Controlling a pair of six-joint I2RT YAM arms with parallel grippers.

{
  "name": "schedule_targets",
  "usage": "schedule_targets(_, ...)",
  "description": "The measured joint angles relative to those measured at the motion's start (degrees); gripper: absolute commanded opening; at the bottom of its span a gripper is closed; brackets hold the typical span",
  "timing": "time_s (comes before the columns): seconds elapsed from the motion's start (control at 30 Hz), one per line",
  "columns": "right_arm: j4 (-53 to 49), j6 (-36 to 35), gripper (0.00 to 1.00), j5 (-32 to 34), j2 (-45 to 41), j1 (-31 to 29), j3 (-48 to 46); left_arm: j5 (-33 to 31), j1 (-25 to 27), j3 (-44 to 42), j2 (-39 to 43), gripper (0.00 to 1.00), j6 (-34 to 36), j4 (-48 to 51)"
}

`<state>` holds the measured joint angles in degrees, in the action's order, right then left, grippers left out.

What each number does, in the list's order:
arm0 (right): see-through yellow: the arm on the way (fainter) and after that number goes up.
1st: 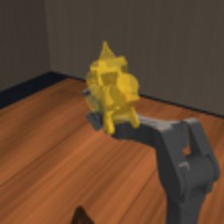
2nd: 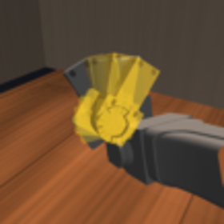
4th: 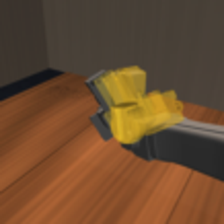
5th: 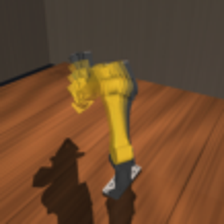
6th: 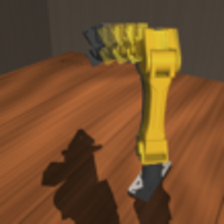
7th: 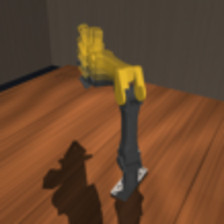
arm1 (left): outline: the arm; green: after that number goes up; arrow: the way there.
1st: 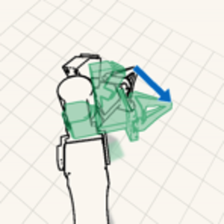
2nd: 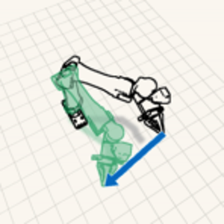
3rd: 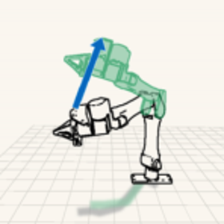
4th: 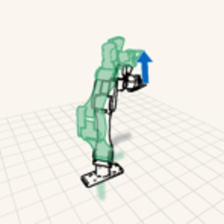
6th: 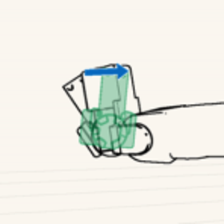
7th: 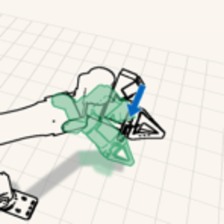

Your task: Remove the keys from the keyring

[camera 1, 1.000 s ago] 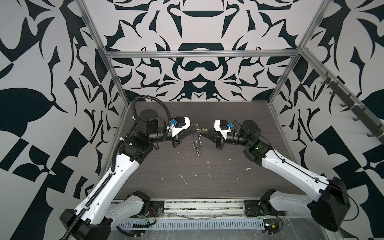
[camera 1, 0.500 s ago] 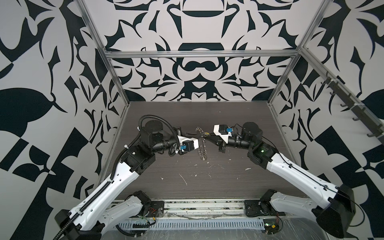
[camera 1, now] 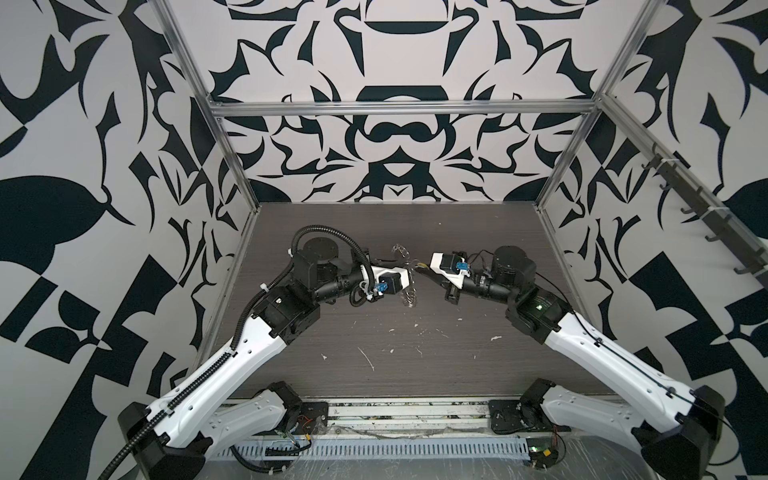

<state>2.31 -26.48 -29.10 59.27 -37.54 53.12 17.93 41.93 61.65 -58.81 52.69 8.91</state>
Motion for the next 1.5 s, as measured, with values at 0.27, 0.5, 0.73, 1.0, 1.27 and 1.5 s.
schedule_targets(0.27, -3.54, -1.55, 0.25, 0.33, 0.24, 0.0, 1.99, -0.42, 0.2, 3.41, -1.27, 0.0, -3.39, 3.82)
schedule_targets(0.5, -4.57, -0.9, 0.26, 0.11, 0.26, 0.7, 3.17, -0.5, -0.28, 4.02, -1.27, 0.0, -3.72, 7.04)
schedule_targets(0.73, -5.09, -1.86, 0.18, -3.34, 0.26, 1.36, 6.47, -0.37, -0.28, 4.17, -1.31, 0.0, -3.63, 8.35)
schedule_targets(1.0, -4.68, -2.34, 0.19, -8.31, 3.85, 1.36, 8.74, -0.04, -0.28, 4.98, -1.64, 0.0, -3.63, 9.27)
schedule_targets(1.27, -4.74, -2.95, 0.18, -10.91, 6.73, 1.36, 10.08, 0.35, -0.31, 4.98, -1.64, 0.0, -3.85, 9.84)
schedule_targets(1.5, -4.74, -3.54, 0.15, -11.85, 8.35, 1.18, 11.72, 1.25, -0.35, 7.15, -2.69, 0.0, -4.7, 10.99)
